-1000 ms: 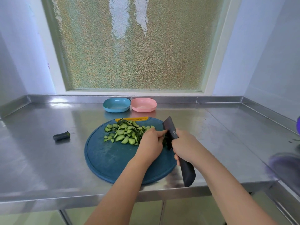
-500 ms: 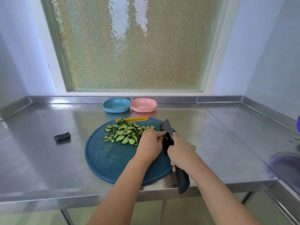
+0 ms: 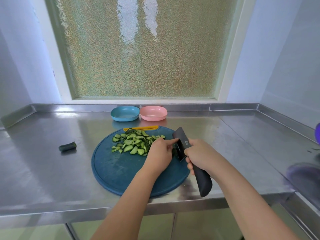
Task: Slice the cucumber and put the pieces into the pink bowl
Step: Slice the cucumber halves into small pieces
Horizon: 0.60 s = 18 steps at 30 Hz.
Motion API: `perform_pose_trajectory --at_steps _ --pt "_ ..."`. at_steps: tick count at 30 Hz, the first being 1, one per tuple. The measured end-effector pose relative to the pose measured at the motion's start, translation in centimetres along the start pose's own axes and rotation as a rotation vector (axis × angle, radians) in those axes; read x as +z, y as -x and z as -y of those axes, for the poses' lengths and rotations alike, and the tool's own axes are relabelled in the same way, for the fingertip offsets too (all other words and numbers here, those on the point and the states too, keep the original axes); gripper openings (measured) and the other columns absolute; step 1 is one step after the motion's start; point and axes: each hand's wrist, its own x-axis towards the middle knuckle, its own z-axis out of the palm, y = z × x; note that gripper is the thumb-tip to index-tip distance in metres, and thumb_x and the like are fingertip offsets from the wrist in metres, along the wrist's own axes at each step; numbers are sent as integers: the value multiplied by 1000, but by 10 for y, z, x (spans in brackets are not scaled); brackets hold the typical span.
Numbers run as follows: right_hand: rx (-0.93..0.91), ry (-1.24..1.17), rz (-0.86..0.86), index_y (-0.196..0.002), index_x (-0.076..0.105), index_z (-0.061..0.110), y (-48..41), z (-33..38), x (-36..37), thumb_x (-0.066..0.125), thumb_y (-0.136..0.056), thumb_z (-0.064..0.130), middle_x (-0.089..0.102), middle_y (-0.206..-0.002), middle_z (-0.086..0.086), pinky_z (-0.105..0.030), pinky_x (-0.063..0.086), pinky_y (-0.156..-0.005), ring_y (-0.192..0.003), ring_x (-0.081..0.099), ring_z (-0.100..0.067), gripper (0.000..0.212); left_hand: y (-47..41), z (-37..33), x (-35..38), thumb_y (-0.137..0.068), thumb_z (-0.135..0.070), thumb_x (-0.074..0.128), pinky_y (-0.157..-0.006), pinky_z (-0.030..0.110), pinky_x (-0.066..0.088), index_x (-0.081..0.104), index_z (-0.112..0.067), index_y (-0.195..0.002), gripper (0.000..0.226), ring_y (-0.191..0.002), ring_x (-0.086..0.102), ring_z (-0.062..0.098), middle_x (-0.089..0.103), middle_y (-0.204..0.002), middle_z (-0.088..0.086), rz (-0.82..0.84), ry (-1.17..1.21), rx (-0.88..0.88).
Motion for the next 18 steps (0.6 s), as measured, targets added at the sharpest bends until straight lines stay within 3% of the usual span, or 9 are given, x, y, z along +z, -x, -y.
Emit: perform_pose_trajectory --at_steps 9,14,18 --pt "17 1 1 -122 46 9 2 2 2 31 -89 -2 47 -58 -12 -27 42 -44 -40 44 -20 37 1 -3 -2 -94 -3 40 -62 11 29 58 -18 -127 41 -66 46 12 49 -74 2 -17 12 13" --pt "-17 101 -38 -118 46 7 4 2 7 33 -86 -1 49 -60 -12 -33 45 -53 -44 47 -23 35 1 -4 -3 -95 -4 40 -65 12 28 56 -18 -129 41 -73 44 13 44 -73 0 -22 -11 21" --pt "-36 180 -69 -117 43 9 12 6 11 33 -87 -4 48 -68 -12 -29 46 -48 -49 49 -23 34 1 -4 -2 -95 -3 40 -66 12 27 56 -18 -130 41 -73 42 12 44 -73 -1 -15 -29 21"
